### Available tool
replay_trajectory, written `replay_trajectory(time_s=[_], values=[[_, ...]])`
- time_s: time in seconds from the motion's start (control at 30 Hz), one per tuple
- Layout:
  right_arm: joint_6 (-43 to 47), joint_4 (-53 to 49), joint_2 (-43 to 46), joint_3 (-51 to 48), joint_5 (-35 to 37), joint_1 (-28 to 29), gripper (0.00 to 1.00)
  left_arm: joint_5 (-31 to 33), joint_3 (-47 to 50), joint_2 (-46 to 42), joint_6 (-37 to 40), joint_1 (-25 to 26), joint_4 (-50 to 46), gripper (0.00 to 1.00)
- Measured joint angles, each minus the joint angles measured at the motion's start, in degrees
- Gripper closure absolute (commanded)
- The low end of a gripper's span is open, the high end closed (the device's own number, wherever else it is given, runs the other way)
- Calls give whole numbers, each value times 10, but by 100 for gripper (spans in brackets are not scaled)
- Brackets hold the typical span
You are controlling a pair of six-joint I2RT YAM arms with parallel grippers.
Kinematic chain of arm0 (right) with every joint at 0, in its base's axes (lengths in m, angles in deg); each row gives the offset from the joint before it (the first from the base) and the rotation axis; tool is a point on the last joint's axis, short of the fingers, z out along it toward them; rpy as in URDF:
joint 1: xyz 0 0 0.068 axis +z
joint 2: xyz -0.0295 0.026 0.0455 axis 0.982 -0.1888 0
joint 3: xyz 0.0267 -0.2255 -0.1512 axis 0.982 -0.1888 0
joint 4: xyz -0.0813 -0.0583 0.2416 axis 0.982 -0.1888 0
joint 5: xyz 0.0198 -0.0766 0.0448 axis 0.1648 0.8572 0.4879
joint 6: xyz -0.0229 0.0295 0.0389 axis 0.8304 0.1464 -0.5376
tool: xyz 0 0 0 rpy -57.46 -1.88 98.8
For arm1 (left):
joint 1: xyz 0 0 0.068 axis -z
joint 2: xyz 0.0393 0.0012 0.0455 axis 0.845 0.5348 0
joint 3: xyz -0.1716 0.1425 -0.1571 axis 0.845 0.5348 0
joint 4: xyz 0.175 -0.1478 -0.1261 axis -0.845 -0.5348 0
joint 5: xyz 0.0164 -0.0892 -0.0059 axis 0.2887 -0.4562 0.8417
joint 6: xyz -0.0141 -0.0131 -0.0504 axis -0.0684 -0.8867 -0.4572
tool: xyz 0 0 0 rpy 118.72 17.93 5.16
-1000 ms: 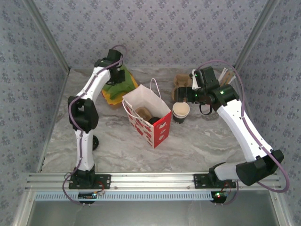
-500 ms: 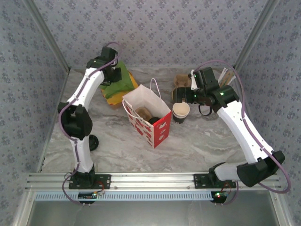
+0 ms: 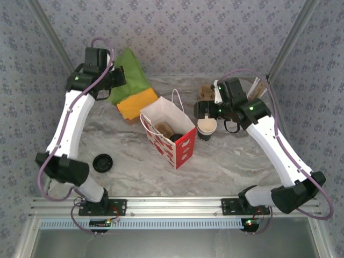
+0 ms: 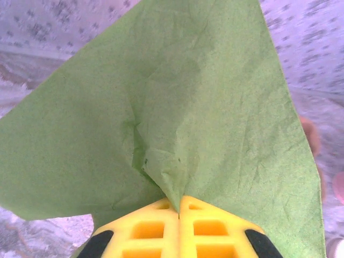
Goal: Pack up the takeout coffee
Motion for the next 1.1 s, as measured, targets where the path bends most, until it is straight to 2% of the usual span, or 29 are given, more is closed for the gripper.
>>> replay_trajectory(time_s=[0.23, 0.57, 0.83, 1.1], values=[[-8, 8, 17, -7, 0, 17, 0, -32, 71, -108, 32, 59, 78, 100], [-19, 7, 51, -28, 8, 25, 0, -39, 139, -134, 75, 168, 172, 100], [-26, 3, 74, -44, 20, 28, 0, -51, 169, -134, 81, 209, 253, 100], [-32, -4, 90, -44, 35, 28, 0, -52, 283, -142, 68, 228, 330, 100]])
